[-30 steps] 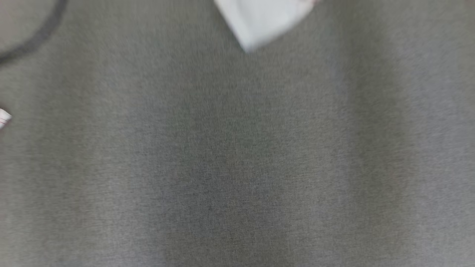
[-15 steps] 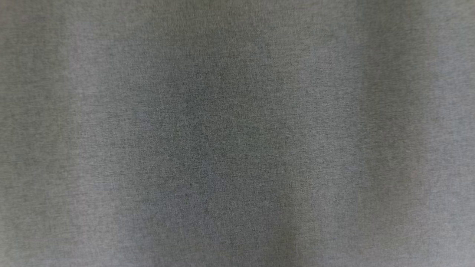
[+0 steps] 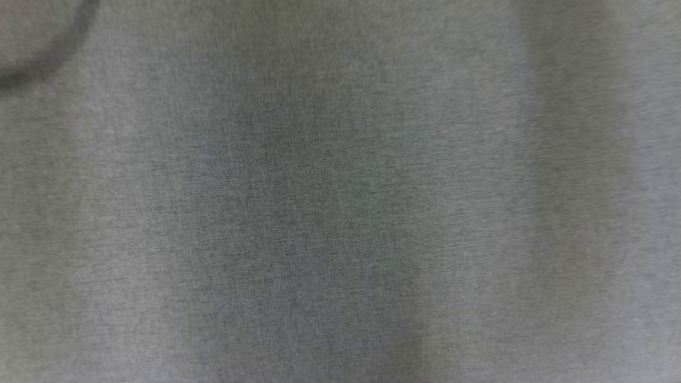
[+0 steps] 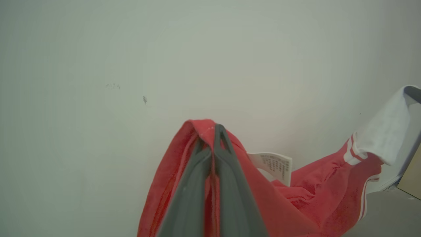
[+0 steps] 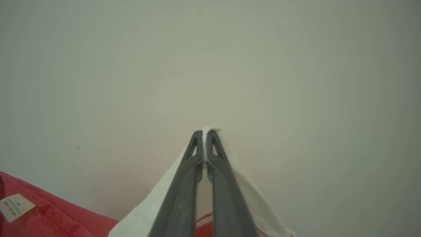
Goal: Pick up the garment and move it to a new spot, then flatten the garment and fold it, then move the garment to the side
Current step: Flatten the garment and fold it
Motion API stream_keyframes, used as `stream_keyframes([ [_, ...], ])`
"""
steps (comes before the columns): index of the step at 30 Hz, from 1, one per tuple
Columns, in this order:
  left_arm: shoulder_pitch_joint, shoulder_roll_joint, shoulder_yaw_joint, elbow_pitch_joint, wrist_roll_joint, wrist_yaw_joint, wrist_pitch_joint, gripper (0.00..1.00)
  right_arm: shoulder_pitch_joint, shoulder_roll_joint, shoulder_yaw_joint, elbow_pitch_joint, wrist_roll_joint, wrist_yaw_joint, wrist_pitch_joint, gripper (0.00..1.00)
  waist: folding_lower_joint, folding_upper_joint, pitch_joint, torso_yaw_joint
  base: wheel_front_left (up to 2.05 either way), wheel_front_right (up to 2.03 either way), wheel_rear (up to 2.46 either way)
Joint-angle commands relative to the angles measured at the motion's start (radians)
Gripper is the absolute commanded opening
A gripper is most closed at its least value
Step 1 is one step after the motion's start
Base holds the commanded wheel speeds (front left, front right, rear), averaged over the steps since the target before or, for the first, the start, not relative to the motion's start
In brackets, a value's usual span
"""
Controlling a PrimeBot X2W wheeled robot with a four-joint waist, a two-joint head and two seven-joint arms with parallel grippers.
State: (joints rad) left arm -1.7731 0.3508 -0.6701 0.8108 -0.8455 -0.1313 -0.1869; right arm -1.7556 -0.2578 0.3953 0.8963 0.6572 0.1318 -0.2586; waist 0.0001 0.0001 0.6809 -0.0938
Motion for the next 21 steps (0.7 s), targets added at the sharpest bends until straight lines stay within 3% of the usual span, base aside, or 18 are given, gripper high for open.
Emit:
stream_keyframes([
  [1,0.062,0.014,-0.012,-0.019,-0.006,0.002,-0.024,0.00,0.071,-0.019,0.015,-0.033,0.023,-0.002,-0.006,0.00,-0.0001,-0.0001,-0.051,-0.010,0.00,0.00,0.00],
  [7,0.403,0.064,-0.023,-0.163,-0.049,0.005,-0.076,0.00,0.481,-0.076,0.042,-0.275,0.110,-0.002,-0.007,0.00,-0.0001,-0.0001,-0.186,-0.018,0.00,0.00,0.00],
  [12,0.725,0.067,0.002,-0.350,0.000,0.066,-0.078,0.00,0.839,-0.103,0.026,-0.441,0.142,-0.002,-0.007,0.00,-0.0001,-0.0001,-0.285,-0.017,0.00,0.00,0.00],
  [16,0.981,0.047,0.025,-0.482,0.042,0.118,-0.078,0.00,1.090,-0.120,0.014,-0.528,0.152,-0.002,-0.007,0.00,-0.0001,-0.0001,-0.348,-0.014,0.00,0.00,0.00],
  [21,1.278,0.010,0.086,-0.566,0.093,0.145,-0.079,0.00,1.377,-0.121,-0.040,-0.610,0.157,-0.002,-0.004,0.00,-0.0001,-0.0001,-0.425,-0.013,0.00,0.00,0.00],
])
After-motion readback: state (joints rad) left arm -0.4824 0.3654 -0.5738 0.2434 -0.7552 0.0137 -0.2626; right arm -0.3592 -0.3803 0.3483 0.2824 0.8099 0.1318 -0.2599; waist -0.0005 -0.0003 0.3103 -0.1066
